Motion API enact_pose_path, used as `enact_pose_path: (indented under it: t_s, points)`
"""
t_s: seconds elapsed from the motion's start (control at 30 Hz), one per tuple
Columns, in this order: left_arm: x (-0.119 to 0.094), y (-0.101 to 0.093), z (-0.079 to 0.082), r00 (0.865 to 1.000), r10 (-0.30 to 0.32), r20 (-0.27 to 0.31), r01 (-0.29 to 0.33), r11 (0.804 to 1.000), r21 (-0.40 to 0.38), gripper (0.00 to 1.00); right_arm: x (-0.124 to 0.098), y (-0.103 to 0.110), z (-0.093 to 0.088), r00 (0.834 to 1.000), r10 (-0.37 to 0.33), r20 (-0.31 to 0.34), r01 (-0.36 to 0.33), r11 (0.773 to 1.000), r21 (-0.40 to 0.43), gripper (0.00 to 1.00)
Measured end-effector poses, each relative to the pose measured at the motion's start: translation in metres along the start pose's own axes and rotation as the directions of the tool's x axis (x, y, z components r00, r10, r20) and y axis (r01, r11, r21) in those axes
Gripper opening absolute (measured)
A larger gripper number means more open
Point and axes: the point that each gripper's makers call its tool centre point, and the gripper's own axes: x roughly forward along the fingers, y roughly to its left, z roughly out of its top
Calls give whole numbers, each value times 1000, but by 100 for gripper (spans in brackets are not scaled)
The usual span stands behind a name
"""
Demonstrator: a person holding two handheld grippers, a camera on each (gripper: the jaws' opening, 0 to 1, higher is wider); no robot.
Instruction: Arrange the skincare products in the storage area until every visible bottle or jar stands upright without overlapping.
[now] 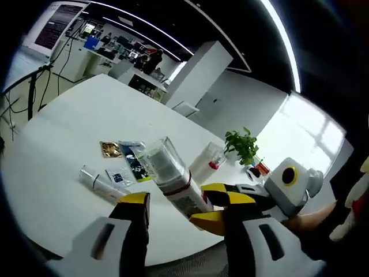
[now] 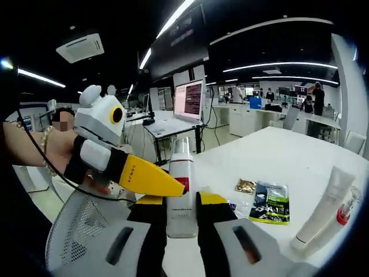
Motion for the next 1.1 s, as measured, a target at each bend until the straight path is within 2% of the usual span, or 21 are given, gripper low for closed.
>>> enact_pose_path:
  t_s: [0.17, 0.27, 0.33, 0.77, 0.9, 0.97, 1.1]
  points:
    - [3, -4, 4, 1000, -4, 2, 4, 1000, 11, 39, -1, 2, 3, 1000, 7, 10, -6, 1000, -16, 19]
    - [4, -6, 8, 1000, -5, 22, 5, 1000, 8, 31, -3, 2, 5, 1000, 3, 14, -3, 1000, -20, 19]
    - [5, -3, 10, 999, 33, 18, -34, 997, 73, 27, -5, 1, 7, 1000, -2, 22, 3, 1000, -19, 19]
    - [13, -20, 13, 999, -34, 9, 34, 998, 55, 25, -18, -8, 13, 998, -31, 56, 32, 999, -11, 19]
    - [14, -28, 14, 998, -47, -29, 51, 986, 158, 26, -24, -9, 14, 997, -46, 64, 46, 999, -5, 19]
    - [15, -35, 18, 997, -76, -31, 81, 982, 172, 25, -27, -10, 17, 994, -58, 90, 56, 998, 21, 19]
    - [18, -42, 20, 994, -99, -51, 108, 970, 217, 24, -32, -13, 19, 993, -78, 92, 78, 997, 7, 19]
